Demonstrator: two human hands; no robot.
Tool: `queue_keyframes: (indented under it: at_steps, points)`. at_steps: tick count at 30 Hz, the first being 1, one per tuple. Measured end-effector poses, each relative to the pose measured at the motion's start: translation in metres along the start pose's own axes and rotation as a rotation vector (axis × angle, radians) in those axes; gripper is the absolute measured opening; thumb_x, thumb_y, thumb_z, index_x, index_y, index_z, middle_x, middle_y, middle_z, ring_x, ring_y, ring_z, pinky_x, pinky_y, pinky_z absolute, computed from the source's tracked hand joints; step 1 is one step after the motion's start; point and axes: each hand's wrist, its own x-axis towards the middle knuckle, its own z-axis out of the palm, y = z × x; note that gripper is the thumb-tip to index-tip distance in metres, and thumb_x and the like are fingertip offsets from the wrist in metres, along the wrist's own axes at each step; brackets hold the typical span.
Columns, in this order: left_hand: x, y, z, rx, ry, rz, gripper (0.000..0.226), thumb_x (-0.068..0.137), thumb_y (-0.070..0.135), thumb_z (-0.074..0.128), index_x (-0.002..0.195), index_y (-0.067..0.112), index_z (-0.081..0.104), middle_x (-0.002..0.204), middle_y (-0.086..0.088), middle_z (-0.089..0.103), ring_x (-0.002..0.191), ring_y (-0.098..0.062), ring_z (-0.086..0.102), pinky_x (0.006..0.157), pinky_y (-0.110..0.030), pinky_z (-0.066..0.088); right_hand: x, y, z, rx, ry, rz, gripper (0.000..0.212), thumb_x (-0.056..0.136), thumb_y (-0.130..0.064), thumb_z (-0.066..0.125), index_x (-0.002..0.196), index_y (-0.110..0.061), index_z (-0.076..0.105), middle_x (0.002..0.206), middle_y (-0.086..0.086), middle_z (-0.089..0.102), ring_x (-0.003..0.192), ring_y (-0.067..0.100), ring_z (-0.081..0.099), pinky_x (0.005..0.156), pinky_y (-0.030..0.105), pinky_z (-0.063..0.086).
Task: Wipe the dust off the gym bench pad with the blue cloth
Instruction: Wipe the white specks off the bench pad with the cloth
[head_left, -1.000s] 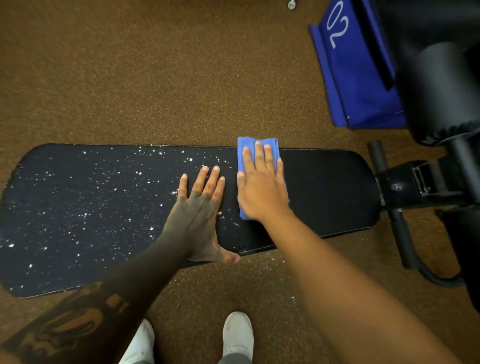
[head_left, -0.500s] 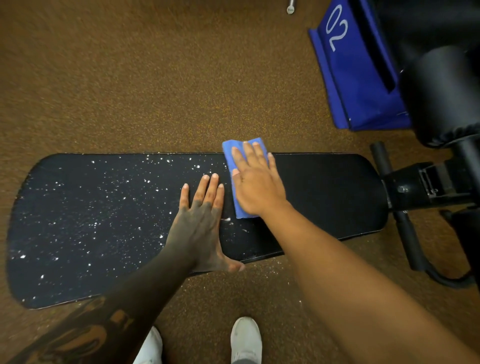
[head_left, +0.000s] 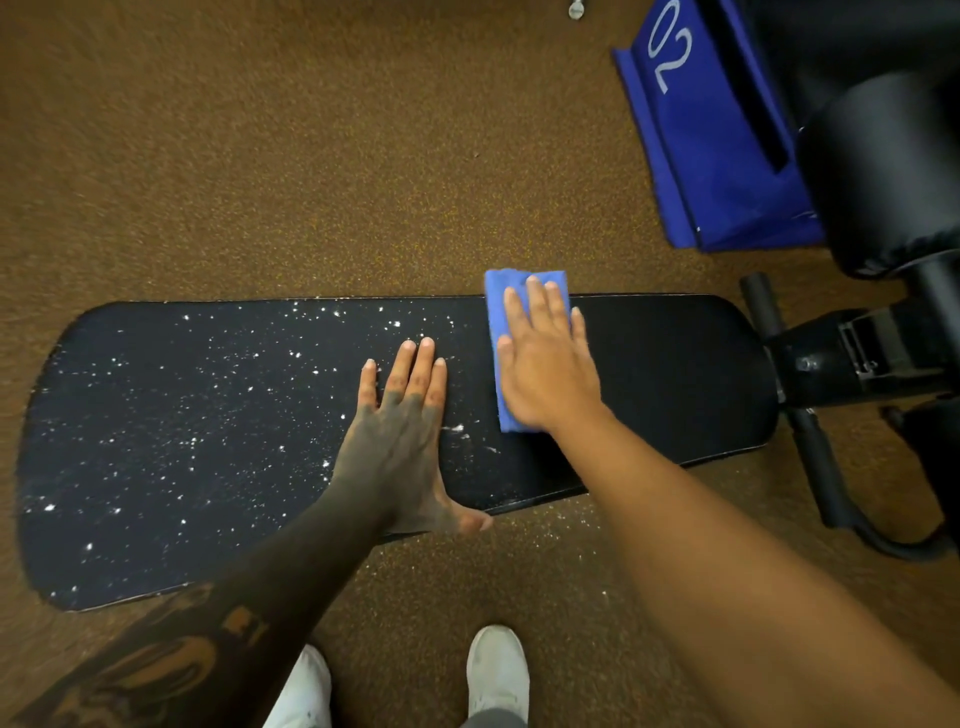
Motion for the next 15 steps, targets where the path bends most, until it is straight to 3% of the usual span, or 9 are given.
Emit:
queue_keyframes:
  at_steps: [2,8,15]
  points:
    - [0.001,0.0,0.001,0.014,0.001,-0.001,0.167,0.036,0.112,0.025,0.15,0.001,-0.023,0.16,-0.017,-0.032,0.148,-0.031,-0.031,0.122,-0.059,-0.006,0.019,-0.017,-0.002,0.031,0.014,0.12,0.057,0.104,-0.033,0.026,0.157,-0.017,0.013,0.167,0.009,0.0,0.153,0.027,-0.007,0.122,0.049,-0.001]
    - [0.0,0.0,0.001,0.033,0.008,-0.004,0.167,0.035,0.112,0.022,0.15,0.0,-0.022,0.16,-0.017,-0.032,0.148,-0.031,-0.031,0.122,-0.058,-0.006,-0.015,-0.026,0.006,-0.018,0.018,-0.16,0.059,0.104,-0.035,0.028,0.158,-0.02,0.011,0.167,0.005,0.002,0.153,0.025,-0.006,0.122,0.049,0.0]
    - [0.002,0.0,0.002,0.029,0.008,0.011,0.167,0.033,0.113,0.022,0.152,0.003,-0.02,0.161,-0.017,-0.028,0.149,-0.031,-0.026,0.123,-0.058,-0.006,-0.066,-0.023,0.018,-0.004,-0.016,-0.088,0.062,0.103,-0.037,0.025,0.158,-0.02,0.002,0.167,0.006,-0.005,0.152,0.026,-0.012,0.123,0.051,0.001]
